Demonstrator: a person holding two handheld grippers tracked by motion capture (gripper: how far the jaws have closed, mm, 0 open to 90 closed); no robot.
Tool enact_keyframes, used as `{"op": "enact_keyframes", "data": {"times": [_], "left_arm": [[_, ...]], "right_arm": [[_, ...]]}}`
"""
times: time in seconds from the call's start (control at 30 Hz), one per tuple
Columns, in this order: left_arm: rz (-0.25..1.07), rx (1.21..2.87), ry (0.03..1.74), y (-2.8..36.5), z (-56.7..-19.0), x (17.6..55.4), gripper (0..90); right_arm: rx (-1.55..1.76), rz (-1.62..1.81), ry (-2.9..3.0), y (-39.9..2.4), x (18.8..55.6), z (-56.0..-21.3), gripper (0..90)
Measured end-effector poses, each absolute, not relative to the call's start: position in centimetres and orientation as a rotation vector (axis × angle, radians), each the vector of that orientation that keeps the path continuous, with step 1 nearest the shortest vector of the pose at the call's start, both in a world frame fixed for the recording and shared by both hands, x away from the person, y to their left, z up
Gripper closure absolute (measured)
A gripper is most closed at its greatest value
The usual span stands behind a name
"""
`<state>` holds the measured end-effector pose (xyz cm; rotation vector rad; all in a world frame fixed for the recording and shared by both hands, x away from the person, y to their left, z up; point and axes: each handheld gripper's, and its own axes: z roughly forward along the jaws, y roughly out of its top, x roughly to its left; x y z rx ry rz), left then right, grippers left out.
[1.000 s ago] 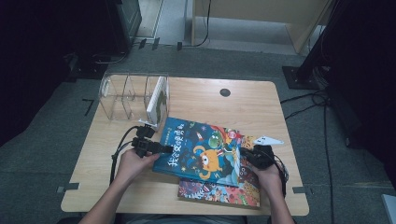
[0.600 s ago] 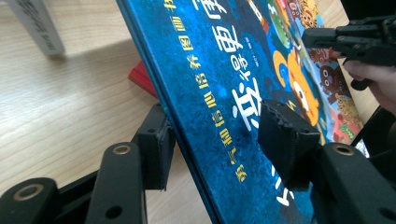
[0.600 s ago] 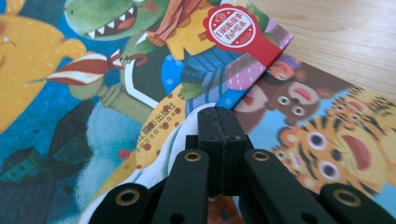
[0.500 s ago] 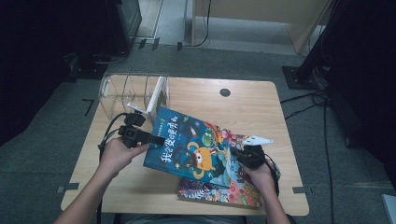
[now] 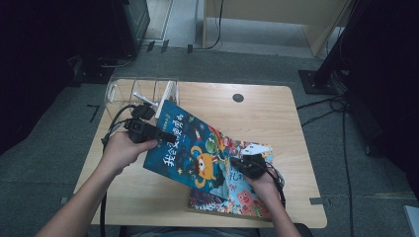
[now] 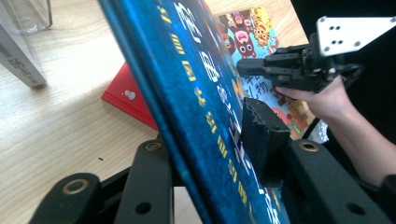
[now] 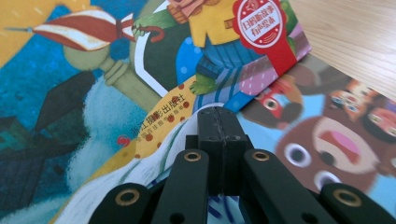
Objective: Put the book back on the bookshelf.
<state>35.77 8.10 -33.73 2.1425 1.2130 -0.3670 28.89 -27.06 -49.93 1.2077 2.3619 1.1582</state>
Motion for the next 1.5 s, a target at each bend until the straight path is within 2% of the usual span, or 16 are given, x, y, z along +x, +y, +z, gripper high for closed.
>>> {"op": "enact_keyframes", "data": {"times": [0.2, 0.27, 0.53, 0.77, 1.1, 1.5], "left_arm": [[-0.428, 2.144, 1.22, 8.2, -31.6, 37.1, 75.6], [-0.445, 2.18, 1.213, 8.2, -30.8, 37.7, 77.2], [-0.485, 2.249, 1.24, 8.9, -28.2, 38.8, 83.4], [-0.468, 2.321, 1.214, 9.3, -26.6, 38.0, 83.3], [-0.44, 2.233, 1.207, 12.7, -25.3, 36.1, 83.7], [-0.381, 2.183, 1.32, 17.7, -25.9, 34.2, 83.3]], "right_arm": [[1.124, 1.18, 2.403, -25.4, 28.9, -50.0, 89.7], [1.076, 1.166, 2.412, -25.0, 28.9, -50.0, 85.2], [1.129, 1.176, 2.343, -26.8, 29.3, -49.3, 83.0], [1.126, 1.176, 2.341, -27.0, 29.2, -49.2, 80.3], [1.101, 1.168, 2.327, -26.5, 29.5, -49.3, 69.7], [1.104, 1.145, 2.302, -26.4, 30.5, -49.8, 60.4]]}}
